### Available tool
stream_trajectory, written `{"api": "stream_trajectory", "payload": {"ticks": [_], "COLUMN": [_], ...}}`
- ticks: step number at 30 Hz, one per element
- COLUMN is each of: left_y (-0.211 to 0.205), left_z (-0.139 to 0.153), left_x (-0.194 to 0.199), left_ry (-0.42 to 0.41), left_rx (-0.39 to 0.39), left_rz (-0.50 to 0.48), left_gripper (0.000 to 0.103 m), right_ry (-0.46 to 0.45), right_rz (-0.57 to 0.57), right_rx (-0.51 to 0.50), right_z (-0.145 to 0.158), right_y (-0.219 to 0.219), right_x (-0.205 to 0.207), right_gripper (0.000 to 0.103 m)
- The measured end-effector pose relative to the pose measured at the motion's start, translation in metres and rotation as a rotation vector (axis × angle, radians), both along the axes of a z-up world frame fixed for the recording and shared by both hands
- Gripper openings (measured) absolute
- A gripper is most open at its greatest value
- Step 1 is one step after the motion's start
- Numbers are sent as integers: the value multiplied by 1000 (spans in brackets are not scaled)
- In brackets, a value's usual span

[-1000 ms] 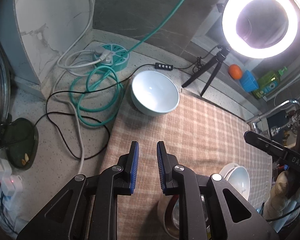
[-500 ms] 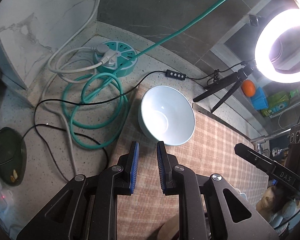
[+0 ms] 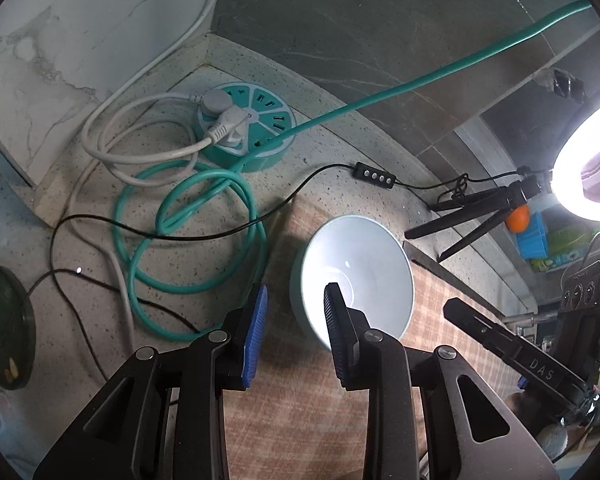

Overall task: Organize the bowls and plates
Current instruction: 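Move both tools to the rim of the pale blue ceramic bowl, then close both tools on the pale blue bowl rim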

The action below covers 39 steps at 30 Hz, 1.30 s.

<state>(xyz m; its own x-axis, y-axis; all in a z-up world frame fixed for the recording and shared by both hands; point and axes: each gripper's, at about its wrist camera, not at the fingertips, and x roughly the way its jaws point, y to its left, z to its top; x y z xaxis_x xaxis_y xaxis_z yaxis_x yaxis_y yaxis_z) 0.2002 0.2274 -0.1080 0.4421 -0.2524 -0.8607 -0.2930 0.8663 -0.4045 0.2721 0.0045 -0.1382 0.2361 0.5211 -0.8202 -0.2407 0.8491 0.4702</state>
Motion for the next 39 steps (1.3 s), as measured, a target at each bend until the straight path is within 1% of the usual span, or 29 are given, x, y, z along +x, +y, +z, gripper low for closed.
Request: {"api": "stream_trajectory", "payload": {"ticks": [11,16,18,20,21,22,25,27,31,39], "left_y": [-5,-8,-9,-9,-10,-10,-12,-12,-14,-13], "left_z": [-16,-20,-22,-24,-24,-25,-26,-26,-27,-23], "left_x": [15,19,20,20,20,20,21,21,23,20], "left_ry": [31,36,37,42,43,43,40,39,40,36], "left_rx": [8,15,20,23,25,28,36,45,52,37], "left_rz": [-16,-16,-17,-23,-25,-26,-38,-41,-51,-49], "left_gripper": [27,27,24,17,14,12,8,7,6,6], "right_ry": [33,39,41,45,45,49,61,61,61,72], "right_rz": [18,20,27,37,37,41,50,53,57,54], "right_rx": [-19,-25,-32,-41,-41,-42,-42,-45,-51,-50], "right_z": [-19,-22,-24,-27,-27,-28,-31,-32,-32,-29], "right_y": [15,18,21,24,24,24,28,30,31,25], "right_x": [13,17,18,18,18,18,18,18,18,15], "right_gripper": [25,25,24,24,22,18,12,10,10,9]}}
